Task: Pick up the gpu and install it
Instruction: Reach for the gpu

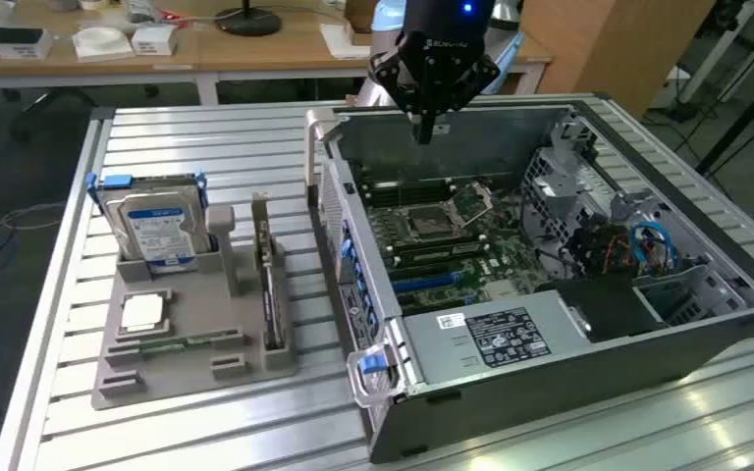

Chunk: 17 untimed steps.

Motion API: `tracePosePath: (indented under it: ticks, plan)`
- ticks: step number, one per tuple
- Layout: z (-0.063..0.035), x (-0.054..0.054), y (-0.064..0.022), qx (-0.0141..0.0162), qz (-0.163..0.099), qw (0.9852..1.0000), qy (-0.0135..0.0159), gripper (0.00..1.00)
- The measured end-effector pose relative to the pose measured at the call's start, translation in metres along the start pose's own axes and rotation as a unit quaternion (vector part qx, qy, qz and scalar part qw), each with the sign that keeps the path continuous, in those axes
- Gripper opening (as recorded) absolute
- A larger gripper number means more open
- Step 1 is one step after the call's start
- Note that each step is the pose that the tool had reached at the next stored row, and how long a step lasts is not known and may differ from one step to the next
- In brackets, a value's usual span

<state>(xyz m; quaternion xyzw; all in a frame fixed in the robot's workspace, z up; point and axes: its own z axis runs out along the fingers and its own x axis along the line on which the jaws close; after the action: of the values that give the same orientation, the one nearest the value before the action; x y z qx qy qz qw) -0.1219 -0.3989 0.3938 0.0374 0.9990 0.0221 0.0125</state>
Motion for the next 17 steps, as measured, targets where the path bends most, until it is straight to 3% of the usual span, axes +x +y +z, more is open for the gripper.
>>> tracePosePath:
  ticks: [11,17]
  plan:
    - [-0.0002,0.0004,0.0000,0.0000,0.000,1.0000,0.0000,0.11]
    - [-0.0001,0.0062,-0.0005,0.0000,0.000,1.0000,0.0000,0.11]
